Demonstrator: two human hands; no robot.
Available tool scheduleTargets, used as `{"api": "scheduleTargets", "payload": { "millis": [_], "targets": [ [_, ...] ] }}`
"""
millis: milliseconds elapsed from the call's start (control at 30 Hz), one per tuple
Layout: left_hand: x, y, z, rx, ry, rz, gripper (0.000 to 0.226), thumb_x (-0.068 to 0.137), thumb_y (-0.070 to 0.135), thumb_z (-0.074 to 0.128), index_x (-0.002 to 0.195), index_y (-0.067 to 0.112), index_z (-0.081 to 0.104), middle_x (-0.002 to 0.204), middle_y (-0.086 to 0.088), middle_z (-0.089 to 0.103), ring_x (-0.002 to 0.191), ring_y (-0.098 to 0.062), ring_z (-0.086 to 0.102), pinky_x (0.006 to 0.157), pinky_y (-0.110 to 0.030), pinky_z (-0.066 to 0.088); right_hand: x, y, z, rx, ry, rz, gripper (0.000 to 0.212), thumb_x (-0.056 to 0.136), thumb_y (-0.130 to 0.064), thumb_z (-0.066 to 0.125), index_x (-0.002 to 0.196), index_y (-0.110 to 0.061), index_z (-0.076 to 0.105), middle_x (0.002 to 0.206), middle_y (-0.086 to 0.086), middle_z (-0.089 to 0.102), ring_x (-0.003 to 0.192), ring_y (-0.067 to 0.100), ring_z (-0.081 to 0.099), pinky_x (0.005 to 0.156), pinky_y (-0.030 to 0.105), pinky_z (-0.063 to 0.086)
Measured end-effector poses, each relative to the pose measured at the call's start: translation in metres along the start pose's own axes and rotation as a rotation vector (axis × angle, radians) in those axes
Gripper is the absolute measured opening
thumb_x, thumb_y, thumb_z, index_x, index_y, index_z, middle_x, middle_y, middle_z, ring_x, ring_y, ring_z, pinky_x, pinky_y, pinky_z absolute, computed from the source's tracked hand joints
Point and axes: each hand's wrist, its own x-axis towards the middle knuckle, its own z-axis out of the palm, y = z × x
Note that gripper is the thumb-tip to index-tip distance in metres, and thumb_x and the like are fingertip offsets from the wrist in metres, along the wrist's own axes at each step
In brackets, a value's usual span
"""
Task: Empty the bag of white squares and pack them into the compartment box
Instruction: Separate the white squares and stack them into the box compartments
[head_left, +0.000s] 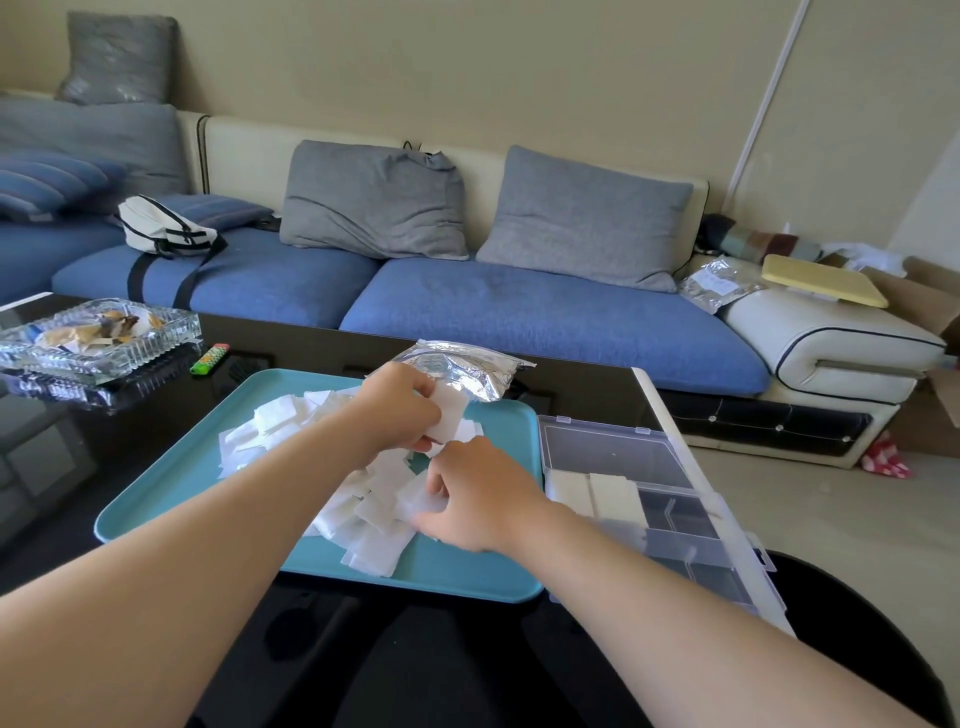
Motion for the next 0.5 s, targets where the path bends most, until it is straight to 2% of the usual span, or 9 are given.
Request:
{"api": "scheduleTargets", "payload": {
  "millis": [67, 167, 233, 300, 367, 500],
  "targets": [
    [0.001, -0.001, 0.000, 0.002, -0.013, 0.003, 0.028, 0.093, -0.005, 0.059, 0.114, 0.010, 0.071, 0.121, -0.020, 0.065, 0.087, -0.036, 0.076, 0.072, -0.041, 0.067, 0.002, 0.001, -0.003, -0.056, -0.017, -0.045, 0.031, 0.089, -0.041, 0.067, 0.084, -0.011, 0.063, 0.086, 0.007, 0.063, 0.082, 0.032, 0.059, 0.079, 0.046, 0.059],
    [0.002, -0.002, 0.000, 0.013, -0.021, 0.005, 0.031, 0.092, -0.003, 0.062, 0.119, 0.010, 0.070, 0.122, -0.018, 0.064, 0.085, -0.033, 0.074, 0.070, -0.040, 0.067, -0.004, -0.002, -0.009, -0.137, -0.054, -0.080, 0.047, 0.088, -0.057, 0.069, 0.072, -0.018, 0.049, 0.077, 0.001, 0.053, 0.077, 0.028, 0.054, 0.068, 0.040, 0.052],
    [0.002, -0.001, 0.000, 0.011, -0.025, 0.004, 0.032, 0.093, -0.003, 0.062, 0.121, 0.011, 0.069, 0.122, -0.017, 0.063, 0.083, -0.031, 0.074, 0.069, -0.039, 0.067, -0.006, -0.004, -0.007, -0.175, -0.043, -0.110, 0.046, 0.094, -0.042, 0.065, 0.067, -0.020, 0.035, 0.071, 0.002, 0.043, 0.069, 0.029, 0.046, 0.058, 0.036, 0.039],
    [0.002, 0.000, 0.001, 0.016, -0.029, 0.011, 0.035, 0.093, -0.003, 0.062, 0.125, 0.010, 0.068, 0.122, -0.015, 0.062, 0.081, -0.027, 0.073, 0.066, -0.035, 0.066, -0.006, -0.005, -0.006, -0.181, -0.024, -0.108, 0.039, 0.095, -0.023, 0.056, 0.066, -0.018, 0.031, 0.069, 0.004, 0.038, 0.062, 0.026, 0.037, 0.054, 0.033, 0.027],
    [0.001, 0.000, 0.000, 0.022, -0.034, 0.016, 0.034, 0.093, -0.003, 0.062, 0.124, 0.011, 0.068, 0.122, -0.015, 0.063, 0.082, -0.028, 0.073, 0.065, -0.034, 0.066, -0.006, -0.005, -0.008, -0.144, -0.025, -0.091, 0.033, 0.094, -0.017, 0.050, 0.066, -0.016, 0.033, 0.069, 0.005, 0.038, 0.061, 0.026, 0.035, 0.053, 0.032, 0.024],
    [0.002, -0.001, 0.000, 0.037, -0.039, 0.024, 0.034, 0.092, -0.003, 0.060, 0.122, 0.009, 0.070, 0.120, -0.017, 0.066, 0.090, -0.036, 0.075, 0.073, -0.042, 0.067, -0.006, -0.002, -0.015, -0.070, -0.014, -0.023, 0.030, 0.100, -0.017, 0.040, 0.071, -0.017, 0.036, 0.077, 0.008, 0.045, 0.077, 0.034, 0.049, 0.054, 0.035, 0.027]
  ]
}}
